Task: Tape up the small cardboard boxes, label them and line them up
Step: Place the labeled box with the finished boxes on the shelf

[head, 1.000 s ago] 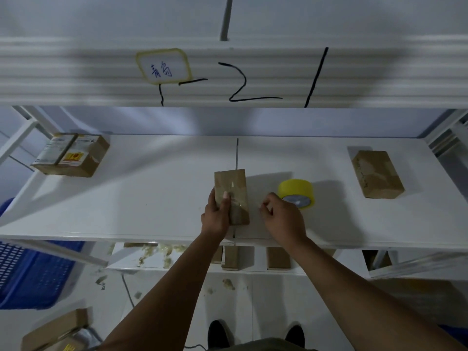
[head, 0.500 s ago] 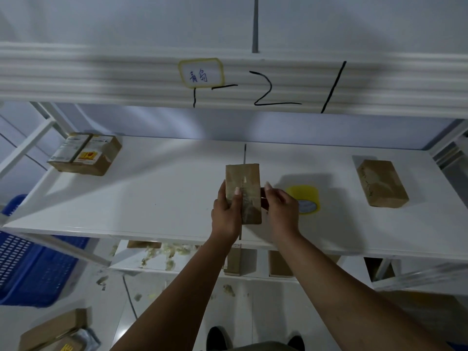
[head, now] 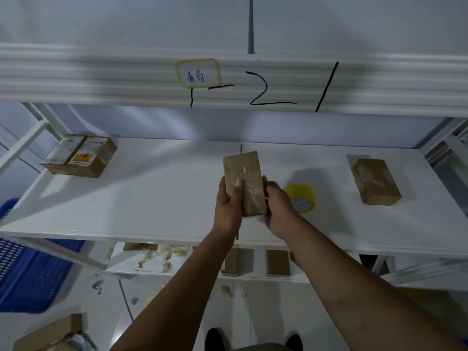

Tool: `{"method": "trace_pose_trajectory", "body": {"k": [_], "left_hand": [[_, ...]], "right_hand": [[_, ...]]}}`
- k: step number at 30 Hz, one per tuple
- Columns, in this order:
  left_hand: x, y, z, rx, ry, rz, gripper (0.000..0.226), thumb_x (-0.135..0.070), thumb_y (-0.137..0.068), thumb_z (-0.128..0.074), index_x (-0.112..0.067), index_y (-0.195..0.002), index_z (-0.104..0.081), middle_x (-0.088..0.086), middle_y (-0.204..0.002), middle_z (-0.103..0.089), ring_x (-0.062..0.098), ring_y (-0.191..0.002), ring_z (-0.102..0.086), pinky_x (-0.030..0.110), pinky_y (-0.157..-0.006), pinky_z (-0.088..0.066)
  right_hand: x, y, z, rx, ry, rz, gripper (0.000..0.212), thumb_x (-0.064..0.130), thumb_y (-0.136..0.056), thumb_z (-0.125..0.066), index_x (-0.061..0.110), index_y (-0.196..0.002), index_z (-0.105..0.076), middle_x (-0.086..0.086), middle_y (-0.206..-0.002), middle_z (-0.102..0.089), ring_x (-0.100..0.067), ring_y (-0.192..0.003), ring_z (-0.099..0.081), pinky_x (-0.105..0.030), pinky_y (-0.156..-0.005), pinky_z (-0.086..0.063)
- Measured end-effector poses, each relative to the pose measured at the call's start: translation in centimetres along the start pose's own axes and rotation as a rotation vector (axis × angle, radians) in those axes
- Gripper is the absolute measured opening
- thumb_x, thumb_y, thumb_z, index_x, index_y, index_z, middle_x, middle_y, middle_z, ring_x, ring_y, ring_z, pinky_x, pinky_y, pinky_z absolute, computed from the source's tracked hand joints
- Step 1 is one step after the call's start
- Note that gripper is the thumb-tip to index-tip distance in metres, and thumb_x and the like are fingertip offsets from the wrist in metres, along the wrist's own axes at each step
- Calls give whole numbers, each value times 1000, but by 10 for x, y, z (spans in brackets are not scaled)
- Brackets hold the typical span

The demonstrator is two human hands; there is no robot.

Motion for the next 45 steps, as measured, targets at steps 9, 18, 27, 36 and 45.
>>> {"method": "trace_pose_trajectory", "body": {"k": [9,18,27,36,45], "left_hand": [[-28,4,-1,17,43,43,40,-40,-107,-52,-25,-144,-49,3,-129,-67,19,-111,-70,40,-90,-63],[-35,14,0,-110,-57,-88,27,-51,-104,-54,-30,-107,-71,-5,-97,-79,11,-90,-78,30,-72,-65],[-29,12,5,-90,-226,-4,52,-70,-99,-47,-29,-123,-67,-2,-115,-76,14,-98,-75,40,-87,-64],[-40,20,8,50,-169,-137,42,-55,-104,-51,-29,-136,-60,2,-130,-67,18,-116,-68,24,-84,-59],[-46,28,18,260,313,173,65,-57,-109,-24,-14,-144,-59,19,-134,-69,32,-126,-66,45,-108,-51]], "right_hand": [[9,20,0,233,-194,170,51,50,-104,-52,13,-136,-65,-14,-128,-73,-30,-119,-70,-49,-103,-56],[13,33,0,282,112,415,45,47,-87,-79,25,-125,-71,-7,-117,-78,-28,-112,-74,-57,-102,-55],[11,39,7,291,30,297,48,35,-87,-83,26,-130,-64,-11,-121,-76,-26,-107,-75,-45,-93,-60],[20,49,3,112,207,572,41,42,-93,-75,33,-127,-56,2,-120,-70,-19,-109,-71,-37,-89,-61],[22,69,2,287,59,386,36,38,-99,-63,25,-133,-62,-7,-120,-76,-27,-114,-72,-47,-96,-59]]}}
Point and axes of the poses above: each hand's wrist, its own y-axis away from the middle knuckle, its own z-axis out of the back of the hand, x = y × z, the point moved 4 cm from there along -y, towards the middle knuckle
